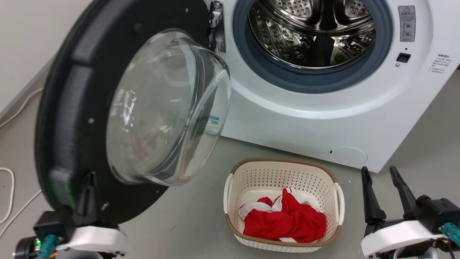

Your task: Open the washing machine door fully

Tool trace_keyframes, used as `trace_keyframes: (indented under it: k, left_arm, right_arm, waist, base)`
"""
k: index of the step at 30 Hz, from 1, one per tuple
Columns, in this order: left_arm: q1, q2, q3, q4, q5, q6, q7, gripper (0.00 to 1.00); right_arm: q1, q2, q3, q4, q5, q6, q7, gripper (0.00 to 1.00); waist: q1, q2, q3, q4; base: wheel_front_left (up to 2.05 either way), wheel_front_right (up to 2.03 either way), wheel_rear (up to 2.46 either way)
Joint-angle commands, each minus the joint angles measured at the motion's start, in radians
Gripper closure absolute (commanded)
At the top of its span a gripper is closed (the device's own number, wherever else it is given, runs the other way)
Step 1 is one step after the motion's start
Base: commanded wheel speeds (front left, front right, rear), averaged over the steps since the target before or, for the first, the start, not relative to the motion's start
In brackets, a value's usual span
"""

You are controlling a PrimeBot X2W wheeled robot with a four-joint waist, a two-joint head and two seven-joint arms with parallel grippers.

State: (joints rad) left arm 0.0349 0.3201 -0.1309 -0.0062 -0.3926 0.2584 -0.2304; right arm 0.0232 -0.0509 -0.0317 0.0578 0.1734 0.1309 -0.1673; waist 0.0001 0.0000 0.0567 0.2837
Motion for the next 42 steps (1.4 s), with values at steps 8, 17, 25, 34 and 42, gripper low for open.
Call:
trace_keyframes:
  k: [8,17,25,34,42]
  left_arm:
    - [-0.086,0.047,0.127,0.132,-0.066,-0.033,-0.030,1.00]
    - [-0.193,0.087,0.222,0.286,-0.074,-0.079,-0.036,1.00]
    - [-0.252,0.085,0.284,0.349,-0.038,-0.112,-0.036,1.00]
    - [-0.177,0.032,0.304,0.286,0.046,-0.114,-0.035,1.00]
    - [-0.025,-0.050,0.281,0.125,0.134,-0.115,-0.035,1.00]
  right_arm:
    - [-0.024,0.002,-0.010,-0.017,-0.015,0.000,0.009,0.00]
    - [-0.027,0.001,-0.016,-0.025,-0.015,0.000,0.020,0.00]
    - [-0.030,0.001,-0.016,-0.031,-0.017,0.000,0.025,0.00]
    - [-0.016,0.001,-0.018,-0.012,0.005,0.000,0.012,0.00]
    - [-0.006,0.001,0.004,-0.007,0.005,0.000,0.001,0.00]
  waist:
    - [-0.0001,0.0000,0.033,-0.018]
    - [-0.0001,0.0000,0.047,-0.028]
    - [-0.0001,0.0000,0.054,-0.036]
    - [-0.0001,0.0000,0.031,-0.058]
    - [-0.0001,0.0000,0.007,-0.100]
  base:
    - [0.00,0.00,0.00]
    - [0.00,0.00,0.00]
    - [0.00,0.00,0.00]
    - [0.00,0.00,0.00]
    - [0.00,0.00,0.00]
